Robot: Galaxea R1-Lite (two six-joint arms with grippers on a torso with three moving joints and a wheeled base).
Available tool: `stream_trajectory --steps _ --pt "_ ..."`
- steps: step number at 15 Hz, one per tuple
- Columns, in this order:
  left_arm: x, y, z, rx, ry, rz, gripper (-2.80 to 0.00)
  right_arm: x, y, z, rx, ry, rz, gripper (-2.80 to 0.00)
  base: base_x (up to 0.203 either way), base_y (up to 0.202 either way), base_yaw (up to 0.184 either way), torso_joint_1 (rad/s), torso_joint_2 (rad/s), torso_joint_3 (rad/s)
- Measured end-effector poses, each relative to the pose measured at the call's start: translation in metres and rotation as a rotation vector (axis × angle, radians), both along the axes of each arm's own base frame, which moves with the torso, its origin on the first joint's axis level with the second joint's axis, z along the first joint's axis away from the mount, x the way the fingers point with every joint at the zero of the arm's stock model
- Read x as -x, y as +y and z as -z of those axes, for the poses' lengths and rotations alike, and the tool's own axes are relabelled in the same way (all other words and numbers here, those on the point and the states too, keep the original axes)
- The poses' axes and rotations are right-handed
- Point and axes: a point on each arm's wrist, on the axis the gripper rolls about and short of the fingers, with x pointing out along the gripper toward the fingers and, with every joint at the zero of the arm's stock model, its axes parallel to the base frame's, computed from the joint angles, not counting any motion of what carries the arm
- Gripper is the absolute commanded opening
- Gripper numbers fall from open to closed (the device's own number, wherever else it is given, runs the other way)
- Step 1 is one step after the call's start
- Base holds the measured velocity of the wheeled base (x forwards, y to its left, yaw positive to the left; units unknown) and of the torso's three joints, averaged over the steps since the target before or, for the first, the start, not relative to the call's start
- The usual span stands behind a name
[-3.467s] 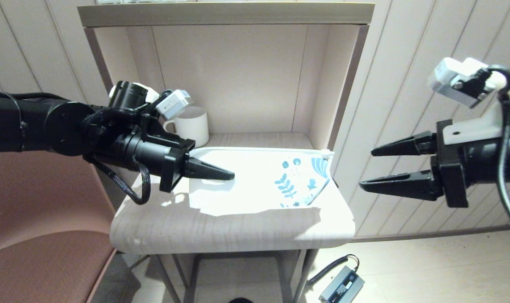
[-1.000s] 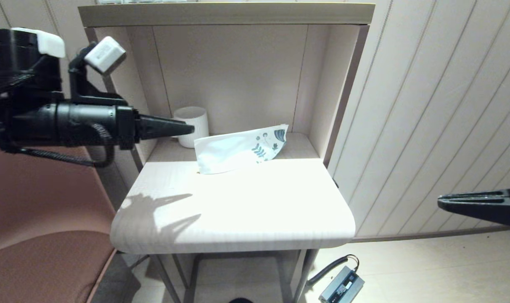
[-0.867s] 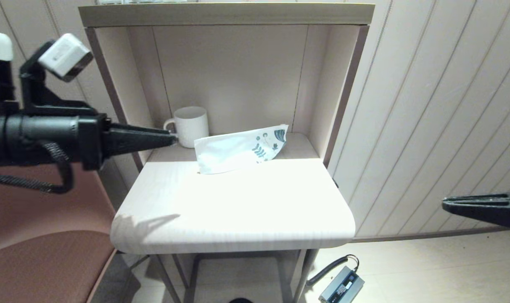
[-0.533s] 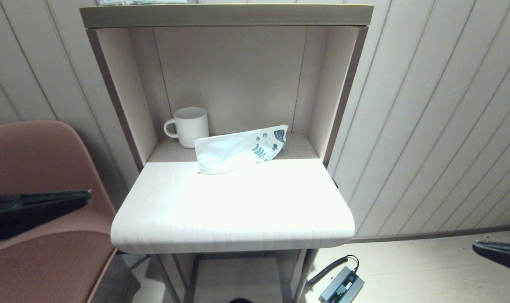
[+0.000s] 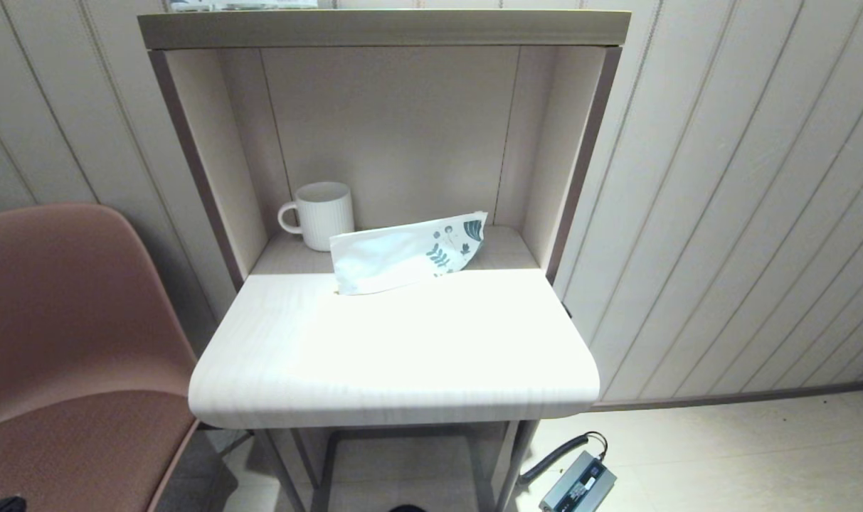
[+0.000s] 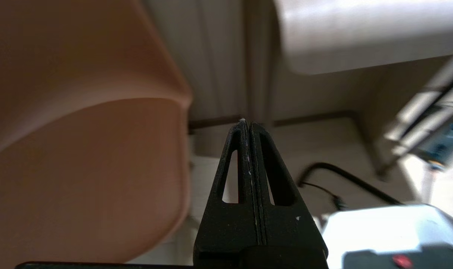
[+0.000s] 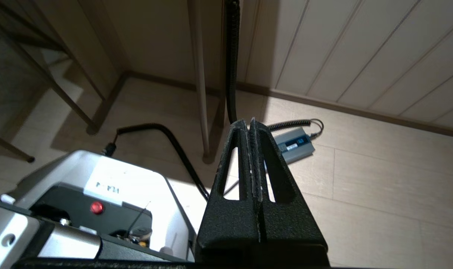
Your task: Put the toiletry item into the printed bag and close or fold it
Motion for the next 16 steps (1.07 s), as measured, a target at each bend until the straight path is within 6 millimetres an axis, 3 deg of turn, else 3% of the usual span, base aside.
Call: stream_trajectory --steps 4,7,9,12,16 --pt "0.012 0.005 0.040 -0.067 -0.062 -0.147 -2.80 0.003 0.000 0.004 -0.002 -0.116 0.009 -2.80 0.000 0.000 0.000 0.000 0.00 0.000" --pt "0.010 0.003 0.044 -0.033 -0.201 -0.085 -2.80 0.002 0.000 0.004 0.004 -0.163 0.017 -2.80 0.000 0.000 0.000 0.000 0.00 0.000" --pt "0.010 0.001 0.047 -0.058 -0.198 0.011 -2.80 0.004 0.001 0.007 -0.037 -0.108 0.004 -2.80 0.000 0.000 0.000 0.000 0.00 0.000" --pt "0.013 -0.001 0.052 -0.127 -0.123 0.152 -2.80 0.005 0.001 0.007 -0.019 -0.081 0.014 -2.80 0.000 0.000 0.000 0.000 0.00 0.000" --pt "0.017 0.000 0.060 -0.138 0.020 0.111 -2.80 0.005 -0.002 0.007 0.034 -0.070 0.083 -2.80 0.000 0.000 0.000 0.000 0.00 0.000"
